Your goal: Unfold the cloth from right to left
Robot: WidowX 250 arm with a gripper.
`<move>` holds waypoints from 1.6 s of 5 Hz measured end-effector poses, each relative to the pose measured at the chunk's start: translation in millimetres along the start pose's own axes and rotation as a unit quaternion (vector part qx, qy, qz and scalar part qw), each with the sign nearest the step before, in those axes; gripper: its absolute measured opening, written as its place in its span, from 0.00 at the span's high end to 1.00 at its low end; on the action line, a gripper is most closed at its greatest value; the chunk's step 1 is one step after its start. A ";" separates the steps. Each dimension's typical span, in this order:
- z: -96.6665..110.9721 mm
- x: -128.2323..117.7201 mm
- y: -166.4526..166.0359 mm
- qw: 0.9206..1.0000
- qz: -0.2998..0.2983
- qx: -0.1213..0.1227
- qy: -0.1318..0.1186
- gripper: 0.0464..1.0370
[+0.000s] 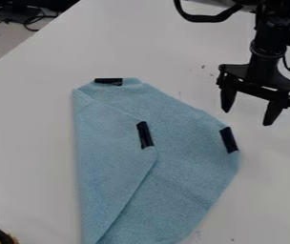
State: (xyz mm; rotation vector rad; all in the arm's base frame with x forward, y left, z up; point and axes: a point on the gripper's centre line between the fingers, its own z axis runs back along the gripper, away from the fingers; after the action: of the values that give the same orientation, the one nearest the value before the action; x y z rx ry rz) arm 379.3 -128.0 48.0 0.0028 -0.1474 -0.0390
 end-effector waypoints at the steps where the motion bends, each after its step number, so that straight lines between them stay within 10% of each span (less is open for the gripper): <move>1: -14.0 -7.1 0.4 1.000 0.000 0.002 0.019 0.04; 3: -22.8 -23.3 17.5 1.000 -0.007 -0.026 -0.010 0.04; 8: -9.7 -70.6 104.9 0.995 0.094 0.021 -0.035 0.04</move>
State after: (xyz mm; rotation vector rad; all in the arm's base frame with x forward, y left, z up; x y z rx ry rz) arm 315.0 -20.4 28.7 0.0295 -0.2184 0.1529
